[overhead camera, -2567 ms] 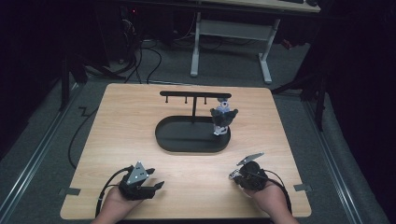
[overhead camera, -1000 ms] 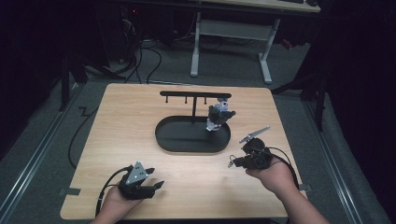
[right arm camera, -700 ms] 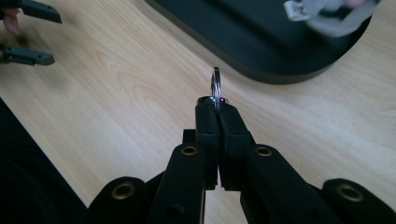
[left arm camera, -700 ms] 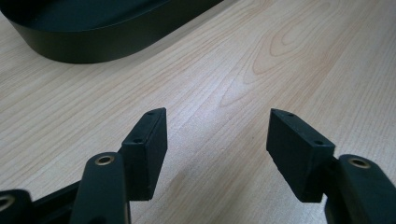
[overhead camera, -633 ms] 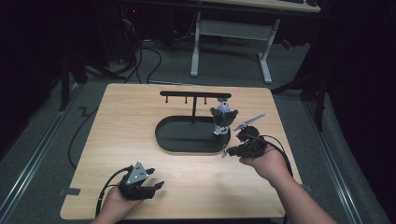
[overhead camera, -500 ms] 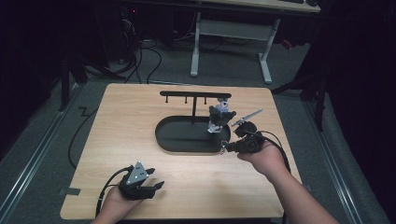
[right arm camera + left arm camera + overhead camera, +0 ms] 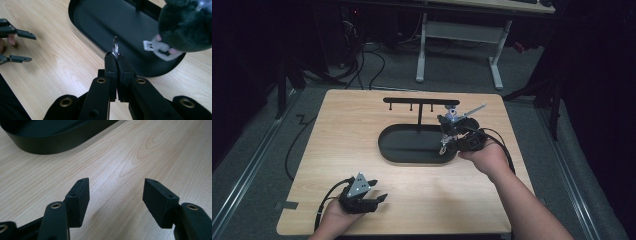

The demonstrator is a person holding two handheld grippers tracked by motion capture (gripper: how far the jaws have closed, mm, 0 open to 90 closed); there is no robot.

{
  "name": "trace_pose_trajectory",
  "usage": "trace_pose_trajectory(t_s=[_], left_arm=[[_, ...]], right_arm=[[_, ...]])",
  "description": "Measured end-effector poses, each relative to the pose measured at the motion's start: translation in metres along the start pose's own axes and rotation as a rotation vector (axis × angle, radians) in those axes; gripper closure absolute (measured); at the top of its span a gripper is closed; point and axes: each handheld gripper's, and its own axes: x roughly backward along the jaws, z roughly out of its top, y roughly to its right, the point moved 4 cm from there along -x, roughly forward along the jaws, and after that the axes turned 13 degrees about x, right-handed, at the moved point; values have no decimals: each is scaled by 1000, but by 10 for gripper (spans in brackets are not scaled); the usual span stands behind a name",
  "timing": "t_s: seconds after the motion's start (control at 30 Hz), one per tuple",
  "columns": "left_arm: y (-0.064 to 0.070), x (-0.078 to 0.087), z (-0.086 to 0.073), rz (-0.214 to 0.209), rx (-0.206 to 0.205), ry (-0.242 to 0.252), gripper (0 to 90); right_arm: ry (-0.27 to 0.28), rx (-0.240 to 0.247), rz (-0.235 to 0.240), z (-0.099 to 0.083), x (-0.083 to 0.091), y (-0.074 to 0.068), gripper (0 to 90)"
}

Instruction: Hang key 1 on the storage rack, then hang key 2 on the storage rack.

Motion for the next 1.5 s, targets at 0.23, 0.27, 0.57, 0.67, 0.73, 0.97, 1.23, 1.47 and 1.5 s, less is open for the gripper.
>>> trace_pose_trajectory(t_s=[0.23,0.27,0.57,0.67,0.73,0.97,1.23,1.47,1.5], left_arm=[[0,-1,2,-2,-2,8,391],[0,-1,2,-3,-6,-1,391],[0,-2,1,-1,-3,-1,391],[1,-1,1,-3,-6,-6,391],[1,1,1,-5,-6,-2,390],[0,3,0,0,-2,4,391],[0,4,-1,2,3,4,391],[-2,4,-2,6,5,0,391],[-2,4,-3,5,6,-3,391]], right_arm=[[13,4,-7,13,0,4,893],[8,3,-9,14,-1,5,893],[11,13,-19,34,-1,13,893],[19,13,-22,44,-3,17,893],[26,6,-24,49,-4,19,893],[42,-6,-41,63,-7,30,893],[51,2,-34,81,-10,36,893],[42,-14,-26,84,-21,45,893],[46,-13,-25,85,-22,46,893]])
